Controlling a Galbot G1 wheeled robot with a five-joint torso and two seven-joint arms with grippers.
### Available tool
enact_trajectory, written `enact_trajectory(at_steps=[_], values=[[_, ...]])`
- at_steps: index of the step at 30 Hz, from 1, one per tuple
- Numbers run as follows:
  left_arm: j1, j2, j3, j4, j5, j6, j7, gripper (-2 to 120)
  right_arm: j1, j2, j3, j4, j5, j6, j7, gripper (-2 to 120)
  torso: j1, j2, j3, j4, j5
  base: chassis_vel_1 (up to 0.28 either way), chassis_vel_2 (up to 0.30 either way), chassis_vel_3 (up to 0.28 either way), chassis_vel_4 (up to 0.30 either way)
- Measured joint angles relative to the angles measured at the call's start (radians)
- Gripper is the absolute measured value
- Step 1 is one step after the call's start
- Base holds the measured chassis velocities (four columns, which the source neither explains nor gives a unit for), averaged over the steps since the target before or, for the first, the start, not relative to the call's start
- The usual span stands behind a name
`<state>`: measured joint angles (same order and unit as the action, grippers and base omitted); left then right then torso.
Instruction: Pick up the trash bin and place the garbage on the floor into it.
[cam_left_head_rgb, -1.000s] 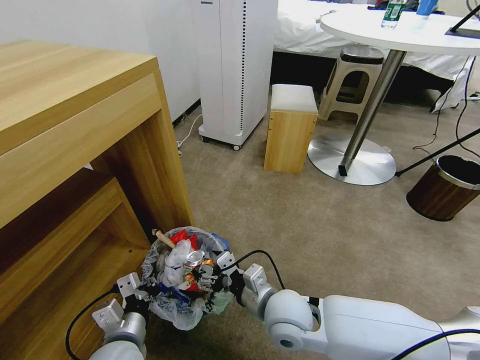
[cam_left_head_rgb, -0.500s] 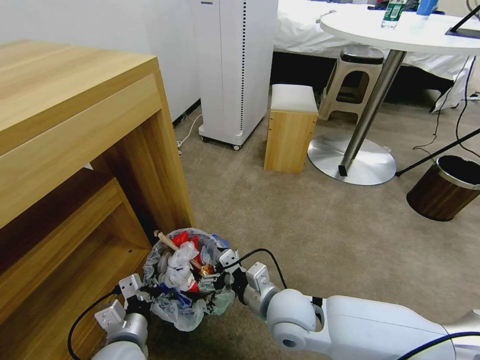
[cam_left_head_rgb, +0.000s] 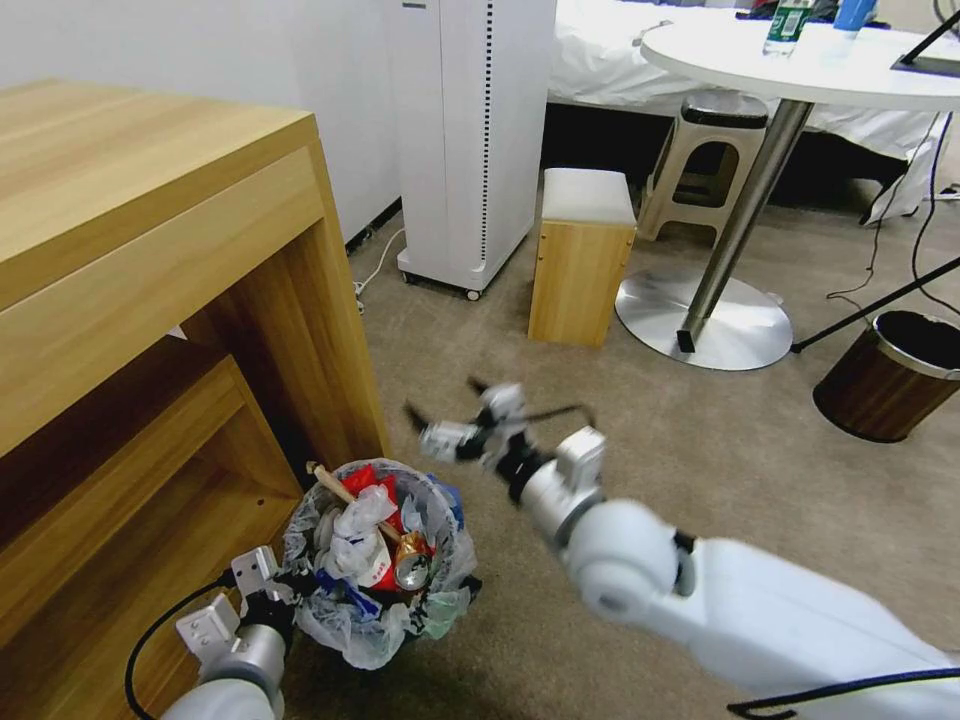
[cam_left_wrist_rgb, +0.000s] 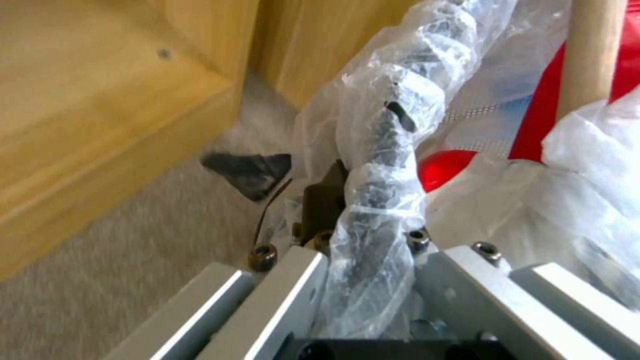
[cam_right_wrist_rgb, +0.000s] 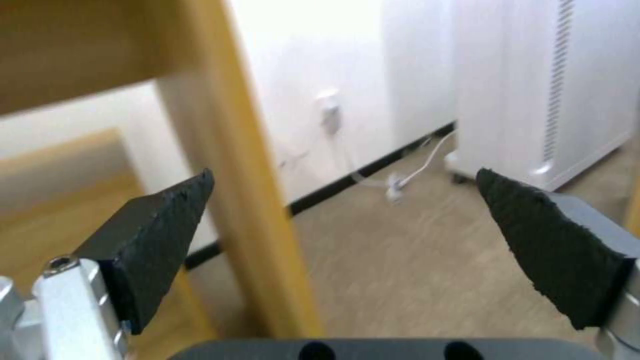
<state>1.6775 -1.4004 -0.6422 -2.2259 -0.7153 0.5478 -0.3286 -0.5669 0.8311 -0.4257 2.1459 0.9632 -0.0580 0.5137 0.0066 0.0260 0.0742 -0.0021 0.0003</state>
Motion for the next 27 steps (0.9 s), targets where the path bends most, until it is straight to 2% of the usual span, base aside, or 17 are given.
enact_trajectory(at_steps=[2, 3, 5, 6, 8, 12, 20, 27], values=[[-0.007, 0.07, -0.011, -0.005, -0.088, 0.037, -0.039, 0, -0.037, -0.024, 0.068, 0.015, 0.0, -0.001, 0.0, 100, 0.0, 0.0, 0.0, -0.0001, -0.0005, 0.0, 0.0, 0.0, 0.0], [-0.007, 0.07, -0.011, -0.005, -0.088, 0.037, -0.039, 0, -0.037, -0.024, 0.068, 0.015, 0.0, -0.001, 0.0, 100, 0.0, 0.0, 0.0, -0.0001, -0.0005, 0.0, 0.0, 0.0, 0.0], [-0.02, 0.142, -0.024, 0.013, -0.166, 0.055, -0.077, 0, -0.078, -0.051, 0.128, 0.031, -0.002, -0.002, 0.001, 100, 0.0, 0.0, 0.0, -0.0003, -0.0003, 0.0, 0.0, 0.0, 0.0], [-0.02, 0.142, -0.024, 0.013, -0.166, 0.055, -0.077, 0, -0.078, -0.051, 0.128, 0.031, -0.002, -0.002, 0.001, 100, 0.0, 0.0, 0.0, -0.0003, -0.0003, 0.0, 0.0, 0.0, 0.0], [-0.028, 0.205, -0.029, 0.044, -0.239, 0.066, -0.105, 0, -0.122, -0.08, 0.187, 0.045, -0.004, -0.002, 0.001, 100, 0.0, 0.0, 0.0, -0.0003, -0.0004, 0.0, 0.0, 0.0, 0.0], [-0.045, 0.248, -0.023, 0.078, -0.318, 0.074, -0.144, 0, -0.159, -0.098, 0.246, 0.056, -0.006, -0.002, 0.001, 100, 0.0, 0.0, 0.0, -0.0001, 0.0, 0.0, 0.0, 0.0, 0.0], [-0.061, 0.287, 0.003, 0.131, -0.389, 0.079, -0.182, 0, -0.265, -0.126, 0.365, 0.076, -0.015, -0.001, 0.002, 100, 0.0, 0.0, 0.0, -0.0001, 0.0, 0.0, 0.0, 0.0, 0.0], [-0.058, 0.287, 0.005, 0.139, -0.395, 0.076, -0.189, 0, -0.294, -0.112, 0.374, 0.075, -0.031, 0.001, 0.003, 100, 0.0, 0.0, 0.0, -0.0001, 0.0, 0.0, 0.0, 0.0, 0.0]])
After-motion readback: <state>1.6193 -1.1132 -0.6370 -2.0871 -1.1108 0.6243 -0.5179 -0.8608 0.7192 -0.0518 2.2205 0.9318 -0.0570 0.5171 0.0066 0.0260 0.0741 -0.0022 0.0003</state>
